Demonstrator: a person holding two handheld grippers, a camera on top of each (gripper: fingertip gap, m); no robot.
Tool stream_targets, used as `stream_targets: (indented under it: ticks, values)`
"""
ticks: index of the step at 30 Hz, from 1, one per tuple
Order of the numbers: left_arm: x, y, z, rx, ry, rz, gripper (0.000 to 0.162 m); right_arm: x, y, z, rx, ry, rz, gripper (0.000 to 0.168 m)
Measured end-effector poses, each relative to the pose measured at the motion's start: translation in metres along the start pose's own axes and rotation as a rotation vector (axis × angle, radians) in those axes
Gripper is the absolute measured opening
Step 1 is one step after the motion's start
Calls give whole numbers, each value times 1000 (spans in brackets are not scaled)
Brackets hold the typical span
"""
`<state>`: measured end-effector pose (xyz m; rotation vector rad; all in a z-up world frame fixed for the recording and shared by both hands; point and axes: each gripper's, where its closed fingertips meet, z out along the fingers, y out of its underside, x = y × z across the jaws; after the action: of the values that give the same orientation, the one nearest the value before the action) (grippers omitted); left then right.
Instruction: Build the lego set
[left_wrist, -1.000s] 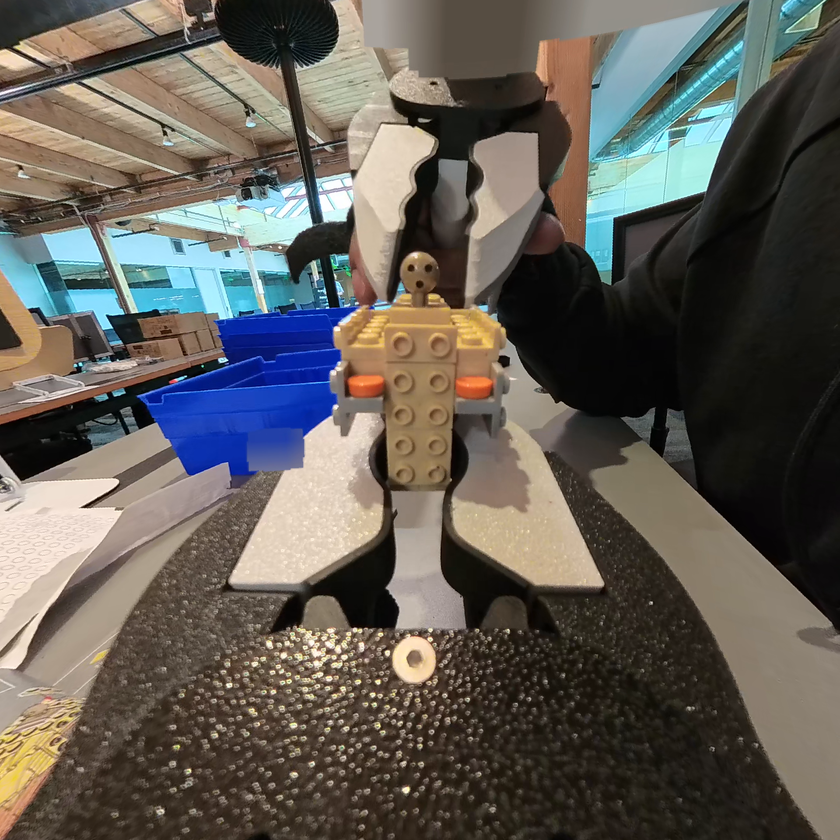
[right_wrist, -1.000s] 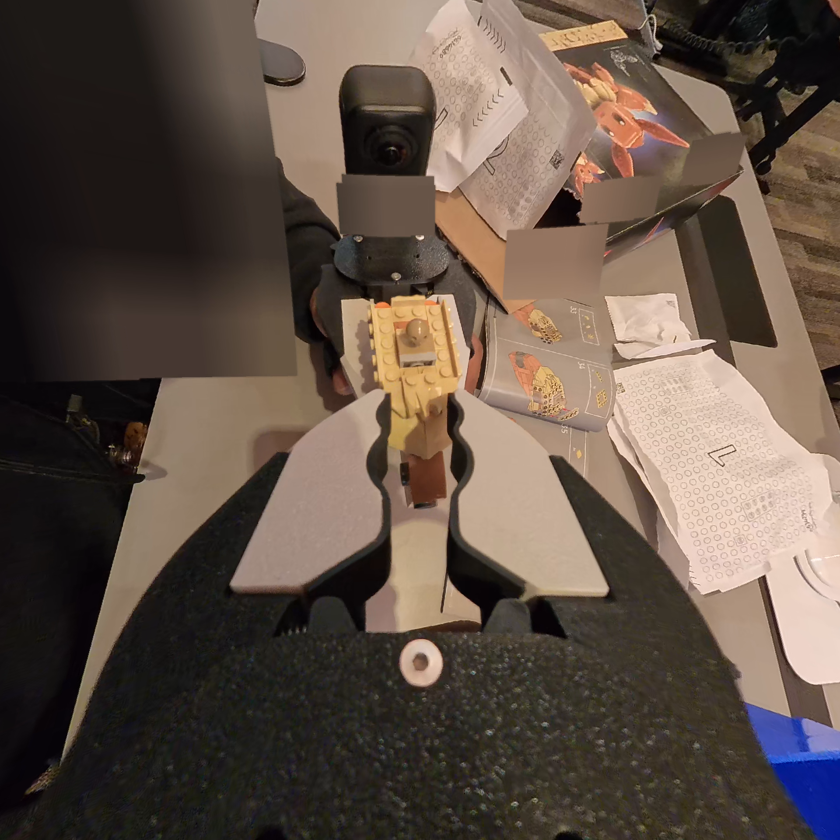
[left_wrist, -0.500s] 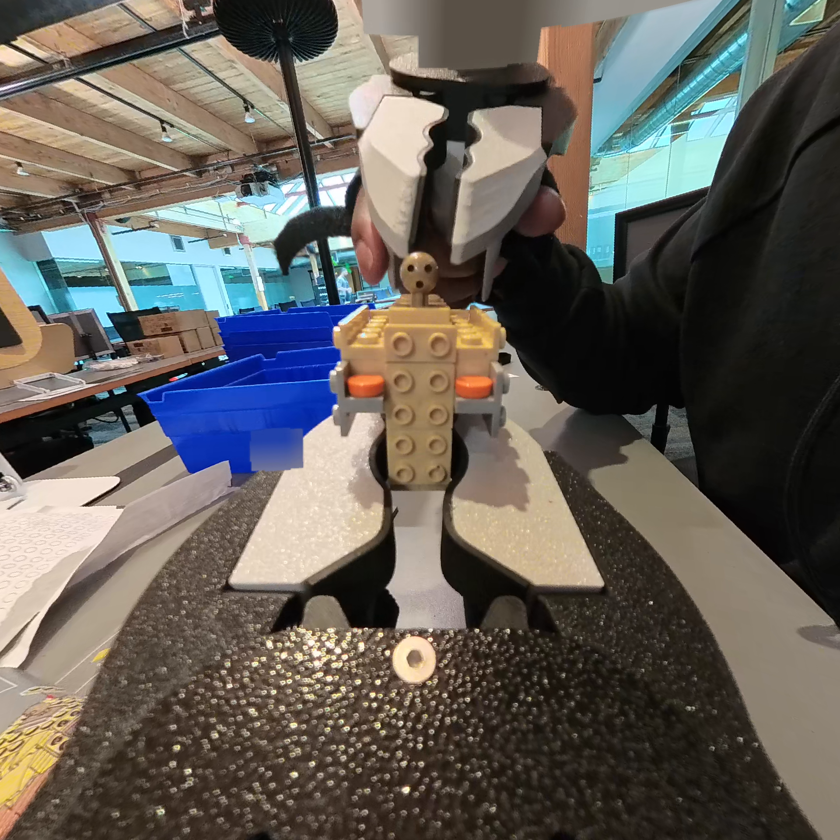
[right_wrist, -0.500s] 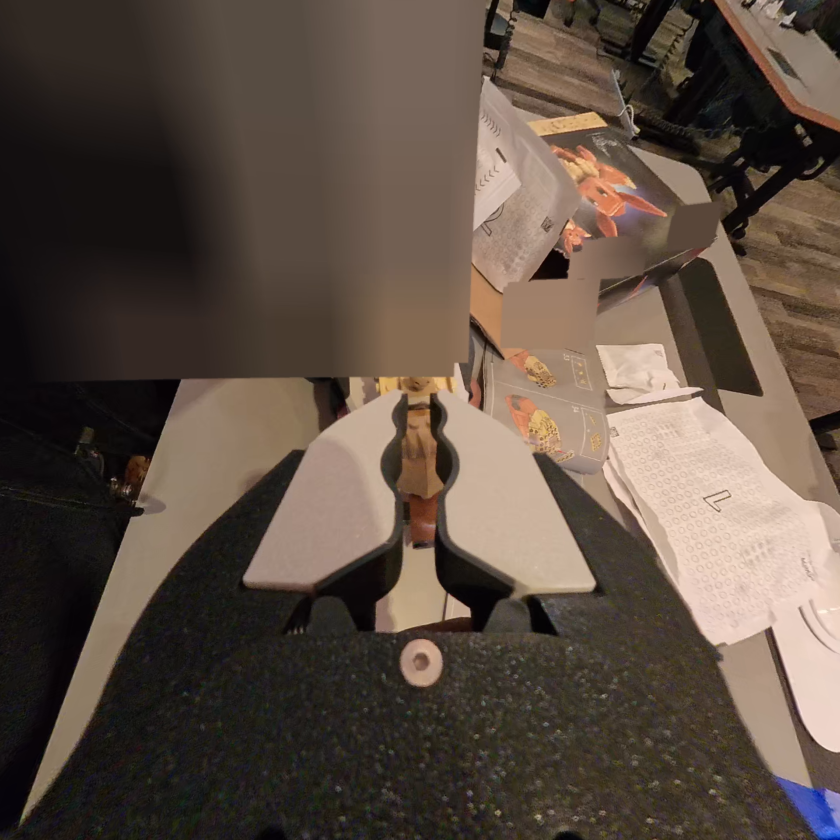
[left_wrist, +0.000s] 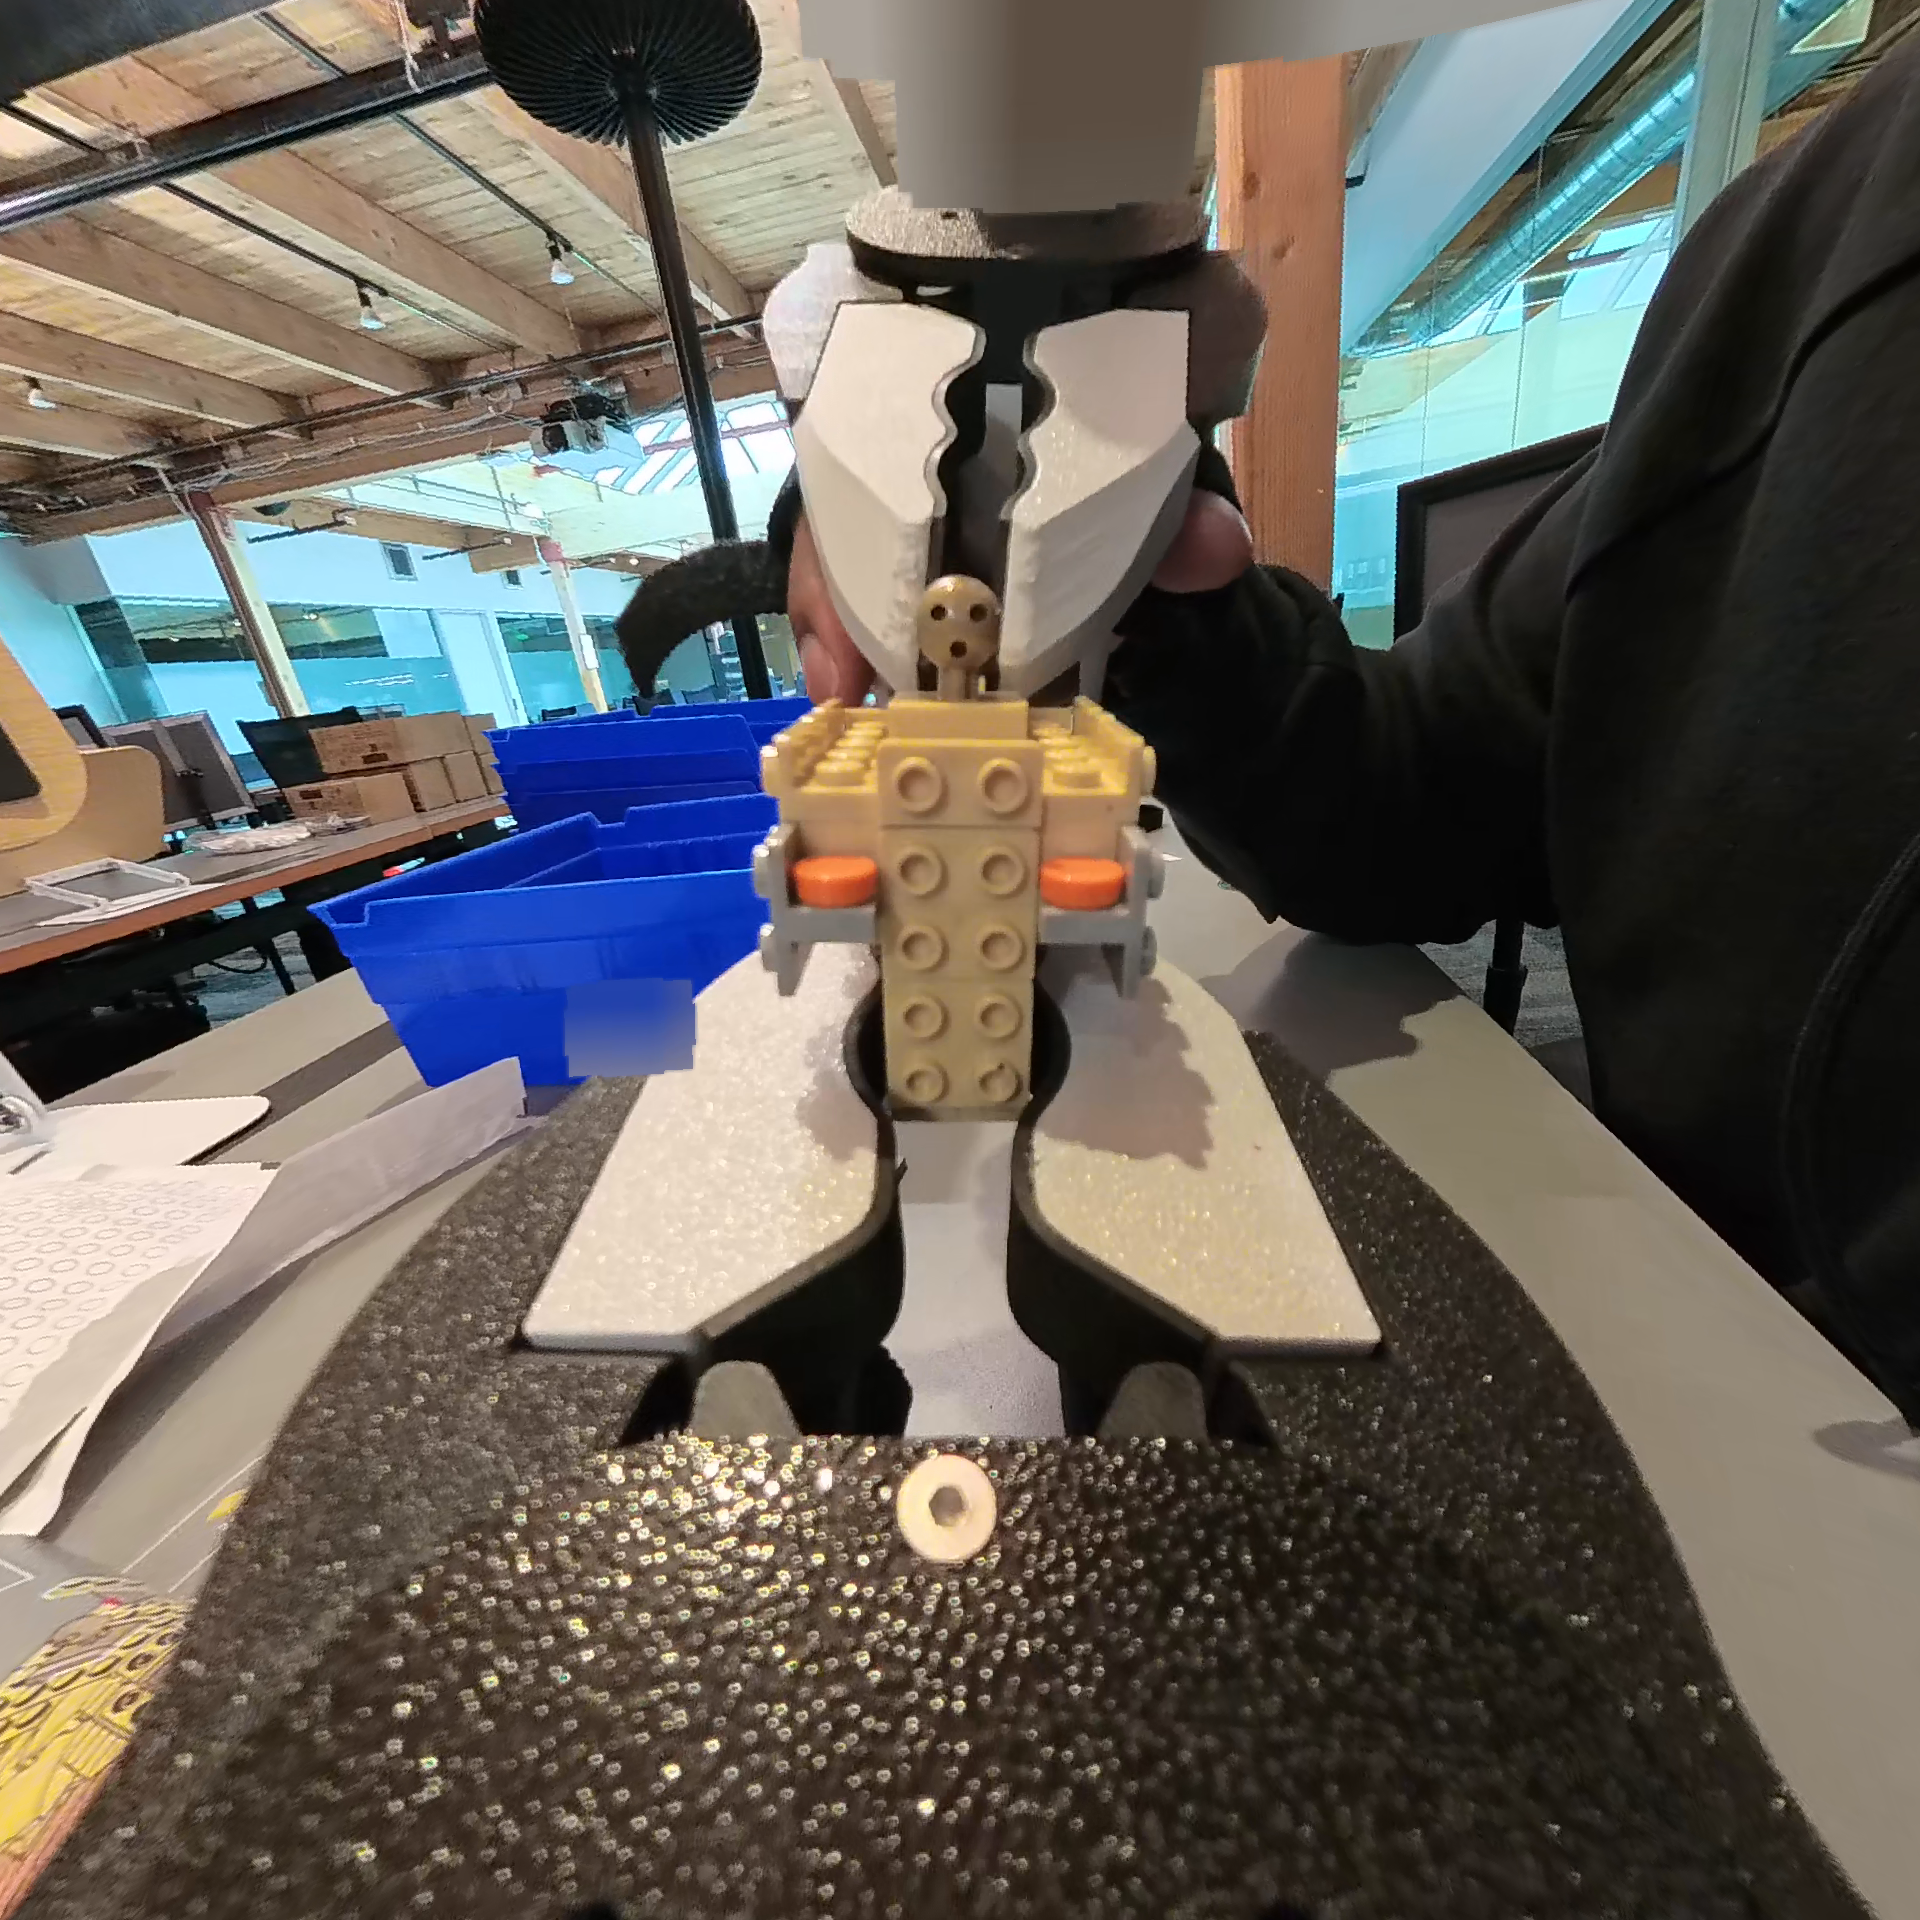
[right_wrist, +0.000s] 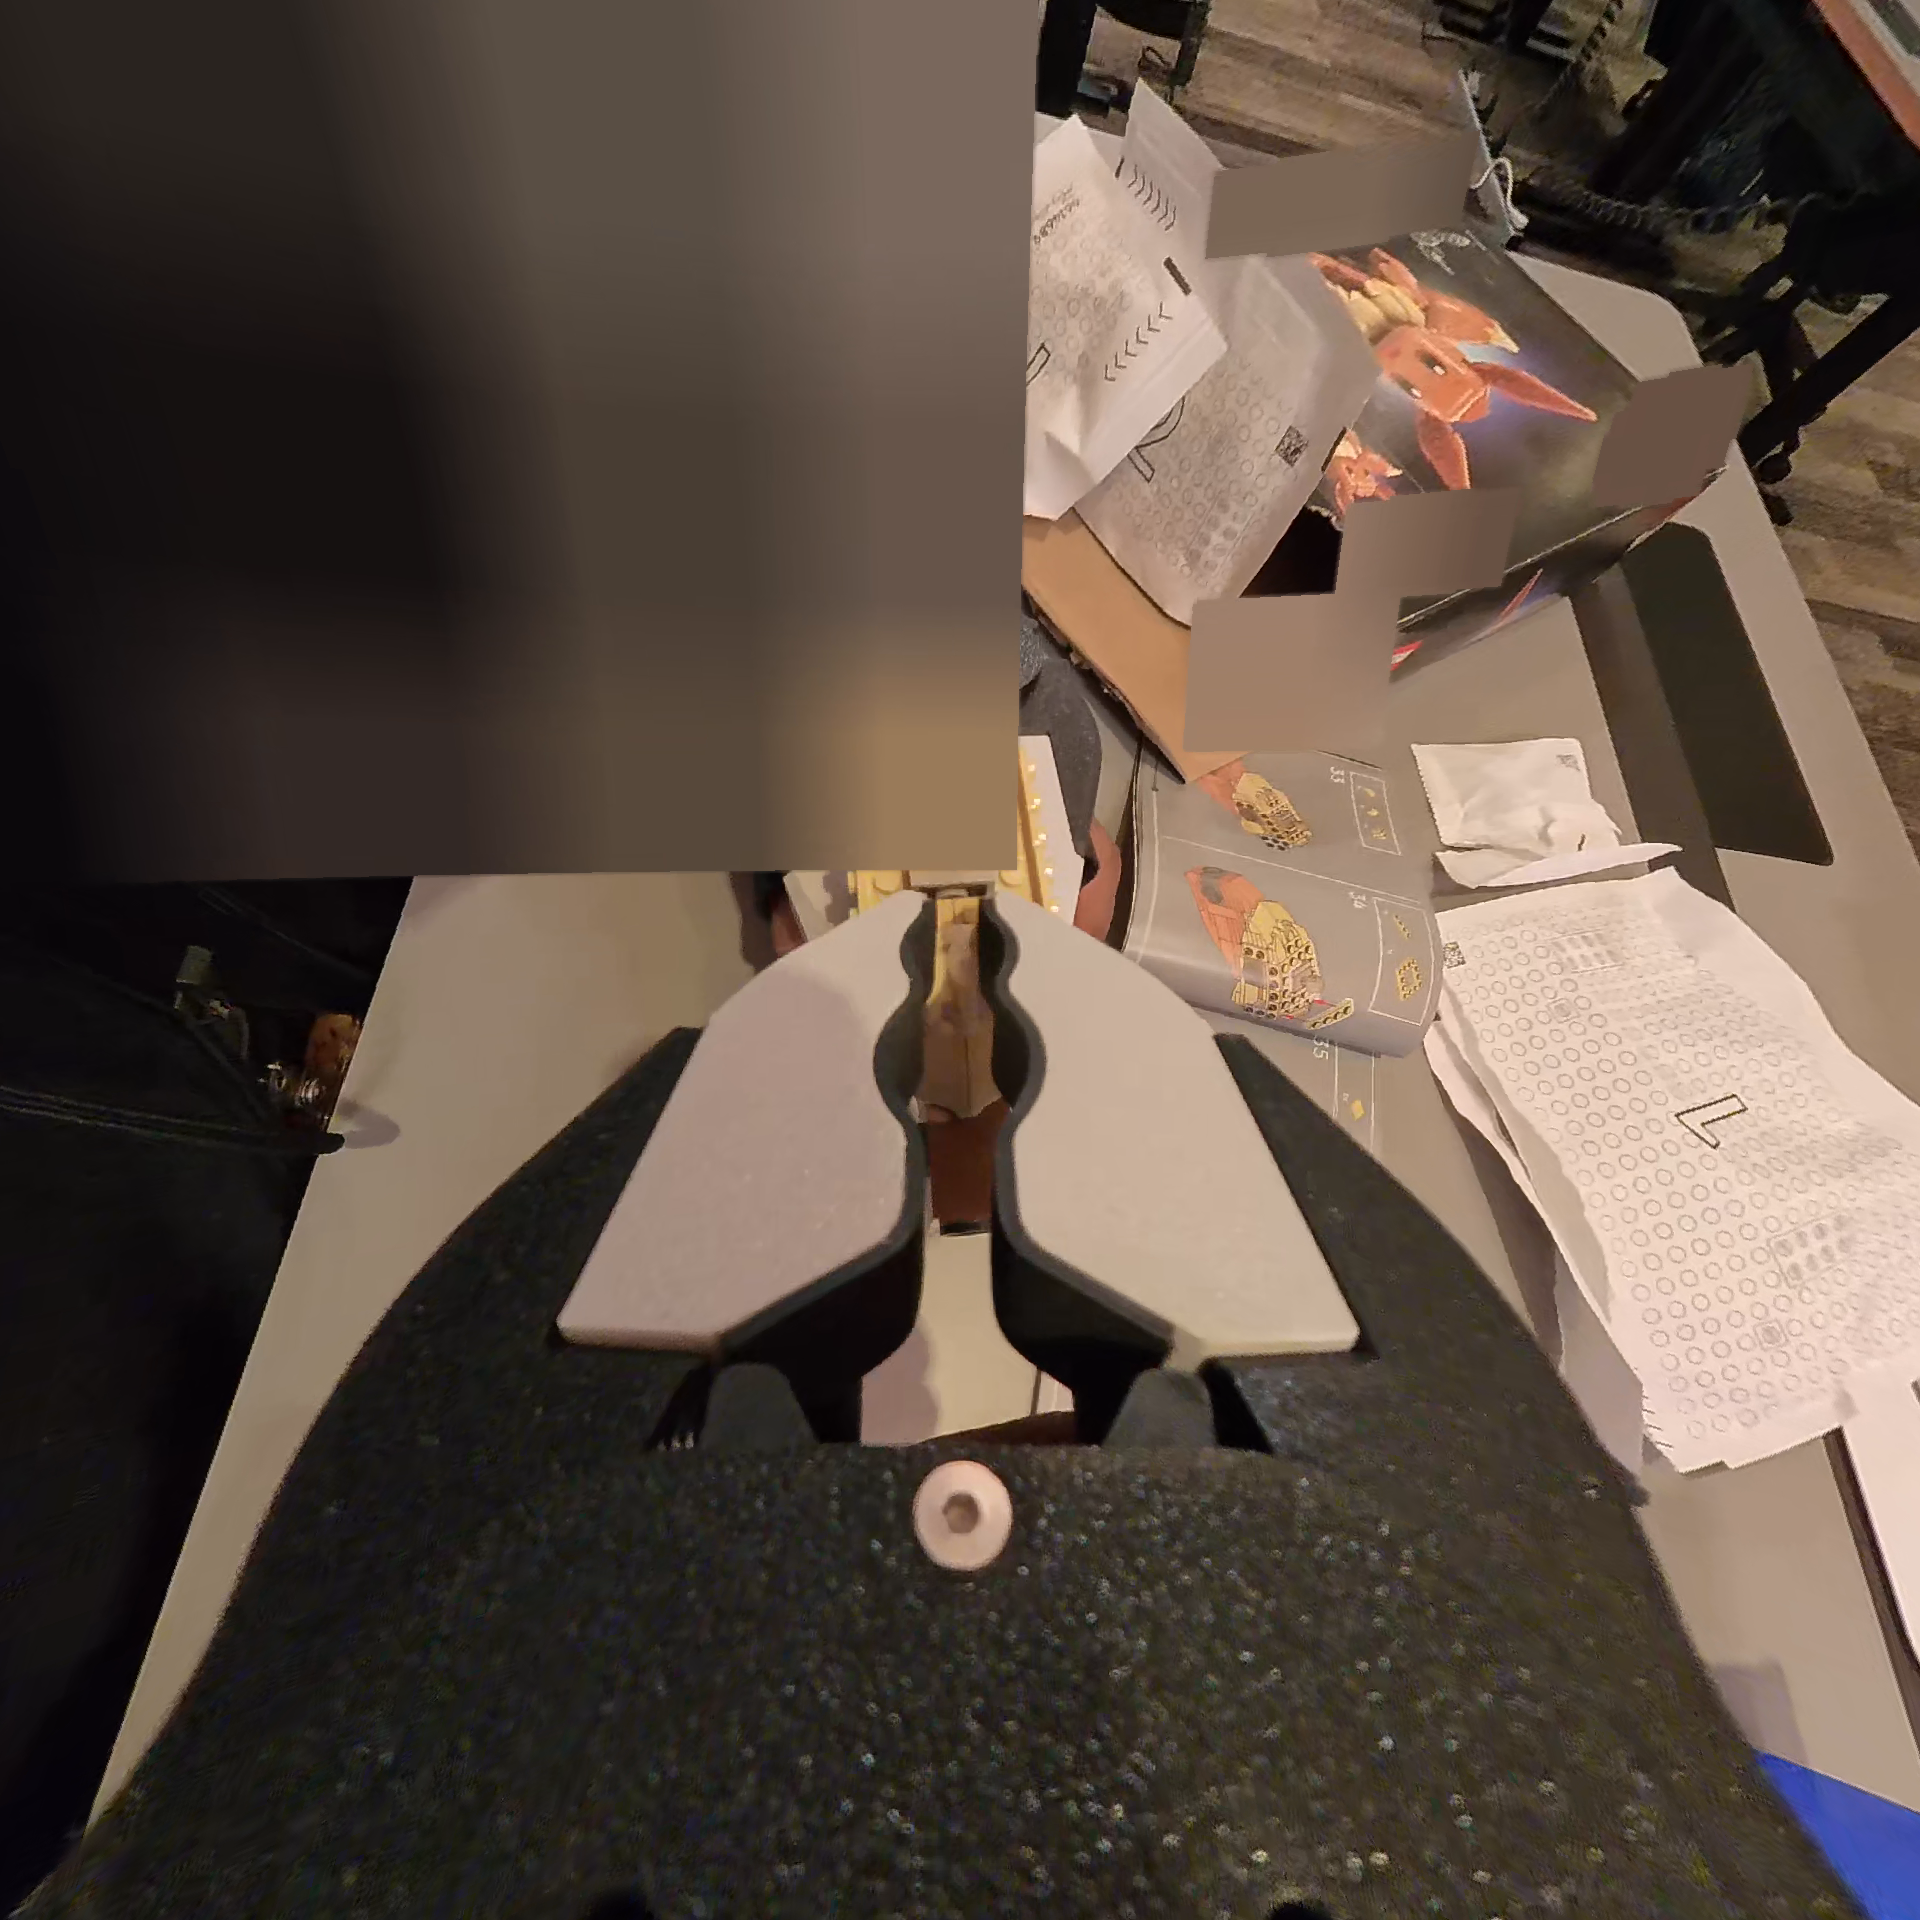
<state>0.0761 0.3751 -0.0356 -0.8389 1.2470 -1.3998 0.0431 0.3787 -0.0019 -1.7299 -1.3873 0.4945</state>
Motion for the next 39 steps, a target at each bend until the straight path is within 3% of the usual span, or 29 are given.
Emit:
stream_targets:
  ticks: [5, 10, 16, 21, 25, 27, 31, 36, 39]
  values:
    - [0, -2, -1, 17, 8, -25, 18, 3, -5, -4, 36, 23, -57, 10]
    - [-6, -10, -6, 61, 18, -105, 19, 12, -9, -18, 86, 118, -272, 19]
    - [-20, -12, -12, 94, -24, -183, 19, 23, -4, -16, 100, 170, -277, 18]
    - [-33, -10, -24, 71, -99, -150, 19, 51, 45, -47, 181, 419, -55, 16]
    - [-38, -9, -24, 66, -117, -154, 19, 11, 95, -48, 149, 418, -8, 14]
    - [-38, -8, -23, 62, -119, -150, 19, 7, 119, -57, 89, 523, -1, 13]
    - [-37, -8, -23, 65, -124, -136, 19, 23, 142, -86, 298, 841, 290, 6]
    - [-36, -8, -23, 63, -128, -125, 19, 41, 157, -119, 287, 1228, 370, 0]
    - [-34, -7, -21, 54, -119, -114, 19, 45, 160, -122, 244, 1297, 370, 1]
